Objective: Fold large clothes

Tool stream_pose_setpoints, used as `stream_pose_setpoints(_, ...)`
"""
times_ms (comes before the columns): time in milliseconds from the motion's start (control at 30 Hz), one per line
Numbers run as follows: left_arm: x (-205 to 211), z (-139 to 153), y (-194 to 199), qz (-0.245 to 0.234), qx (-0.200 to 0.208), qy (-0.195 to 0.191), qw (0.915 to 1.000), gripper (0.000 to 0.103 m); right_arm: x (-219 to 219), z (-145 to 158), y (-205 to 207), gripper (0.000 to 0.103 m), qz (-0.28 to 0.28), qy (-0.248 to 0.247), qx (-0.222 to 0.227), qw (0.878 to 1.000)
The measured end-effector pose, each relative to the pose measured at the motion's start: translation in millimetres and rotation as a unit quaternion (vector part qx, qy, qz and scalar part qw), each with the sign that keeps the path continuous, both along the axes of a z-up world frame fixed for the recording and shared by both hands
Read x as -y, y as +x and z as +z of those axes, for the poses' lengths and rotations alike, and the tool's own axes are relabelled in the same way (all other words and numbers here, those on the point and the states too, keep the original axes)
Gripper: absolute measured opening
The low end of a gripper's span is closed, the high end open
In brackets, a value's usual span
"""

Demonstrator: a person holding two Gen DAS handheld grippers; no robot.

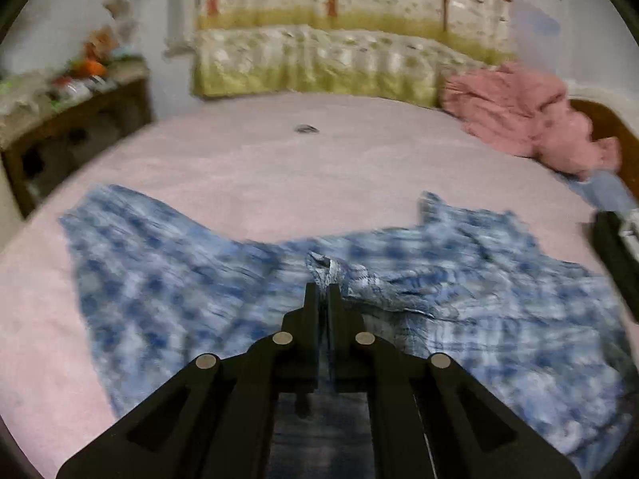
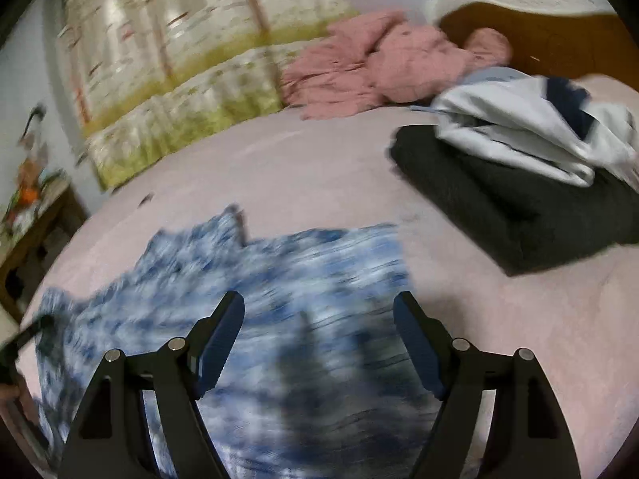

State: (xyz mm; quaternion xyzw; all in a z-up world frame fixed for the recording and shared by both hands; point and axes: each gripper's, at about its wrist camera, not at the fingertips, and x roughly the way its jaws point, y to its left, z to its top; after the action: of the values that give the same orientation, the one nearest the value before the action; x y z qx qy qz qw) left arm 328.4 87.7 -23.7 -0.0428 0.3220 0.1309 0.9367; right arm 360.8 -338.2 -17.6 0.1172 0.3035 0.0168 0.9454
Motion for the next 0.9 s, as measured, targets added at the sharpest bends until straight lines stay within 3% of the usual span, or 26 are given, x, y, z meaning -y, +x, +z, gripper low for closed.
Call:
stream_pose_setpoints(100, 2, -3, 2, -0.004, -0.005, 0.009, 0.9999, 0.002, 20, 2, 1, 0.079, -0.009, 0.030, 0.003, 1.000)
stream_pose_setpoints(233, 1, -13, 12, 0.001, -0.022, 0.025, 0.9994, 0.002, 25, -5, 11, 0.079, 0.005, 0.026, -0.023, 0.999)
stream_pose_setpoints(367, -15, -43, 30, 0.004, -0.075, -0.001, 0.9972, 0.002, 20, -19, 23, 0.076, 0.031, 0.022, -0.059, 0.998)
stream_pose_setpoints(467, -19, -53, 35, -0.001, -0.092, -0.016, 0.9956, 0.002, 17, -33, 34, 0.051, 0.017, -0.010, -0.093, 0.995)
stream_pose_setpoints(567, -14, -49, 31, -0.007, -0.084, -0.012, 0.9963, 0.002, 20, -50, 48, 0.042, 0.014, -0.025, -0.134, 0.991)
stream_pose_setpoints(633, -11, -45, 28, -0.015, -0.077, -0.013, 0.9969, 0.002, 21, -56, 52, 0.029, 0.011, -0.034, -0.141, 0.989)
stream_pose_setpoints(667, -10, -42, 26, -0.024, -0.071, -0.023, 0.9969, 0.002, 22, -55, 52, 0.010, 0.009, -0.041, -0.137, 0.990)
stream_pose_setpoints(700, -11, -40, 25, -0.030, -0.068, -0.035, 0.9966, 0.002, 23, -54, 51, 0.004, 0.014, -0.039, -0.130, 0.991)
stream_pose_setpoints(900, -20, -33, 22, -0.035, -0.047, -0.069, 0.9959, 0.002, 23, -43, 45, 0.003, 0.017, -0.064, -0.105, 0.992)
